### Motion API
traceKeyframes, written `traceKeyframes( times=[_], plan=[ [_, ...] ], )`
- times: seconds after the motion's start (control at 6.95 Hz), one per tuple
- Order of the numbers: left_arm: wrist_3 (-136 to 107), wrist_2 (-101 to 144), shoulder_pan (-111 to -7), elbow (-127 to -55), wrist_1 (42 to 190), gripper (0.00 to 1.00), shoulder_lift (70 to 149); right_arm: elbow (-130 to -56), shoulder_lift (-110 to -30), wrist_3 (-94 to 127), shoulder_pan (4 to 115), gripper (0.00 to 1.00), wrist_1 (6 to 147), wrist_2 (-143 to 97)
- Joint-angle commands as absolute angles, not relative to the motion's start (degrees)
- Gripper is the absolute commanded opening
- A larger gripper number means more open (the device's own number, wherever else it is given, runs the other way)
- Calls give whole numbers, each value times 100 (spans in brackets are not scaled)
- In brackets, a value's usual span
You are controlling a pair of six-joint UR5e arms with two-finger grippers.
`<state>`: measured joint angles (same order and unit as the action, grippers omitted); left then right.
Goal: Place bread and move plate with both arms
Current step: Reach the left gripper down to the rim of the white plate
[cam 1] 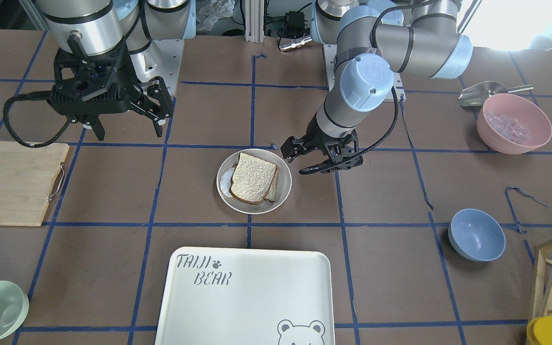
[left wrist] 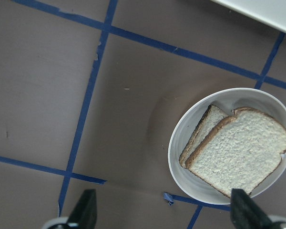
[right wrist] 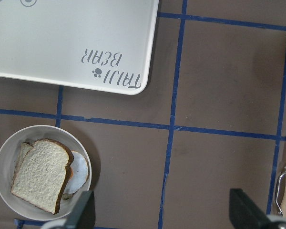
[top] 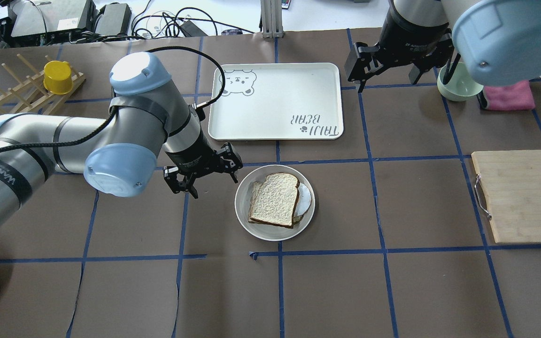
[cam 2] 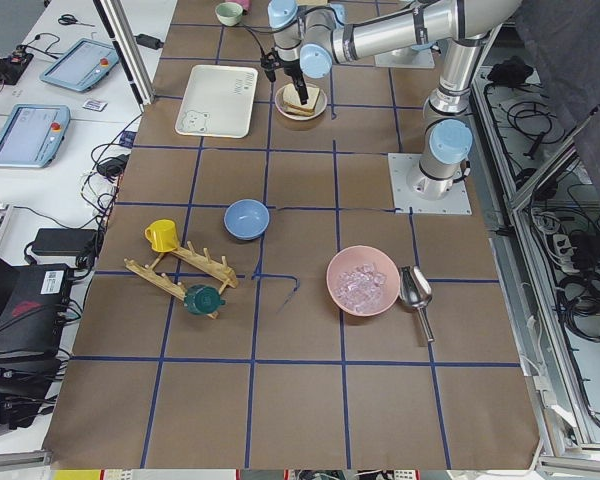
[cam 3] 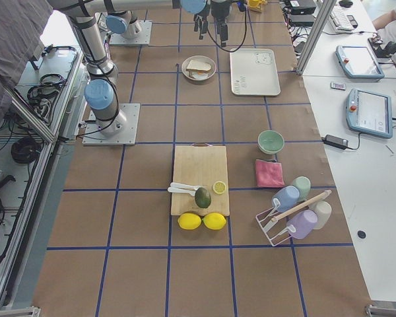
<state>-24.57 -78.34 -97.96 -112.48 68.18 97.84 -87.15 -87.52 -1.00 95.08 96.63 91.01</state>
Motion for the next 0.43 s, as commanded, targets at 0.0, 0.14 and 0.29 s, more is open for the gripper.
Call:
traceKeyframes(
  times=[0.0,0.14,0.29],
  plan=[
    [-2400,-7717,-9817,-11864,5847,96,10088,-8736,-8780,-97,9404,100,9624,9097],
    [-2356,-7717,-9817,-11874,5740,93,10264,-8736,-8789,-97,9404,100,9624,9105],
    [-2347,-7699,-9826,-11865,5678,86,10457,-8736,-8798,-140,9404,100,9633,9140]
  ],
)
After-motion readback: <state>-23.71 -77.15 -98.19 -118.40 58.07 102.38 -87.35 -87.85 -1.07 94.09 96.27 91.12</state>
